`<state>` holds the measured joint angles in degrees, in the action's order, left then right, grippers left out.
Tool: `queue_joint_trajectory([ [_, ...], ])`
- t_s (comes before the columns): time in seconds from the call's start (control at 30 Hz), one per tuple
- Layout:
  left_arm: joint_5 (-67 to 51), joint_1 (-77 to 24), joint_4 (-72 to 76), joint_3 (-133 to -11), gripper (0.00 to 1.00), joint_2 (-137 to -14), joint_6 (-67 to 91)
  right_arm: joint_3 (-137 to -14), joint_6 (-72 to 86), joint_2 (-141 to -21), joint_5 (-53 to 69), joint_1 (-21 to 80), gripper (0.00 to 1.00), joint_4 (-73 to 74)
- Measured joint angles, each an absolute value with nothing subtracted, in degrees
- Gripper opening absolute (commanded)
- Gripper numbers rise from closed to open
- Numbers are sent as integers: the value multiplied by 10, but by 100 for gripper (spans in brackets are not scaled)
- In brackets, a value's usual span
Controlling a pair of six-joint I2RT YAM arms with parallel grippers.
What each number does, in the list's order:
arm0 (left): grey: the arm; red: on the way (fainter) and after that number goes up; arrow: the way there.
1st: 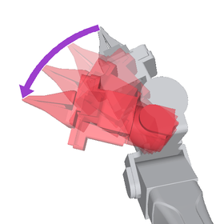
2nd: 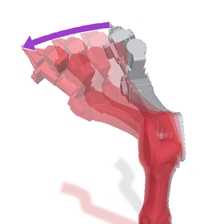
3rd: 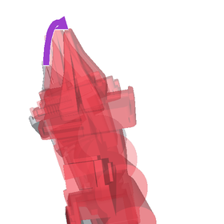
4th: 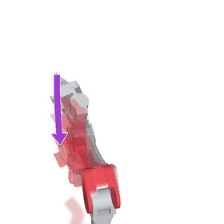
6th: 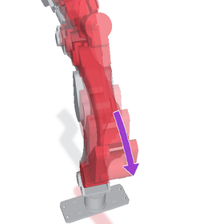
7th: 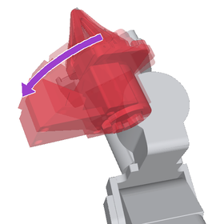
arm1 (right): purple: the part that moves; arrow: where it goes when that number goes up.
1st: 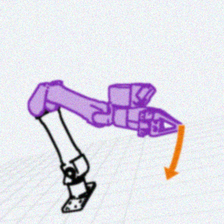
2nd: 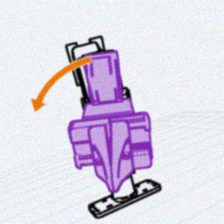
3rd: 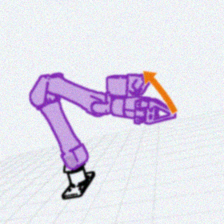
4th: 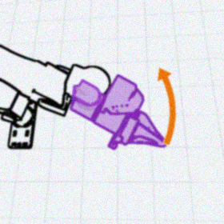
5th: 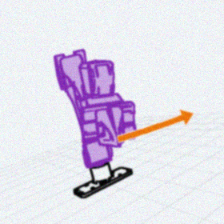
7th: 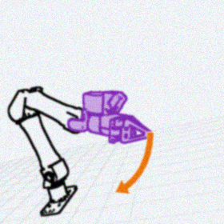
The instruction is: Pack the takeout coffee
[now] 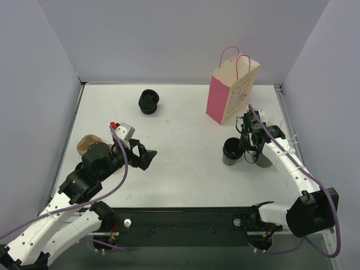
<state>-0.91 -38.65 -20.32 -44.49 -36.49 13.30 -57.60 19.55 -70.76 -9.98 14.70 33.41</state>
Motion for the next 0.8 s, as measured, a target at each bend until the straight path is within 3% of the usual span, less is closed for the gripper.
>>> queue_joint_trajectory([
  [0.8, -9, -387, -203, -445, 97, -369, 133, -575, 194, -709, -95, 138, 0, 326],
])
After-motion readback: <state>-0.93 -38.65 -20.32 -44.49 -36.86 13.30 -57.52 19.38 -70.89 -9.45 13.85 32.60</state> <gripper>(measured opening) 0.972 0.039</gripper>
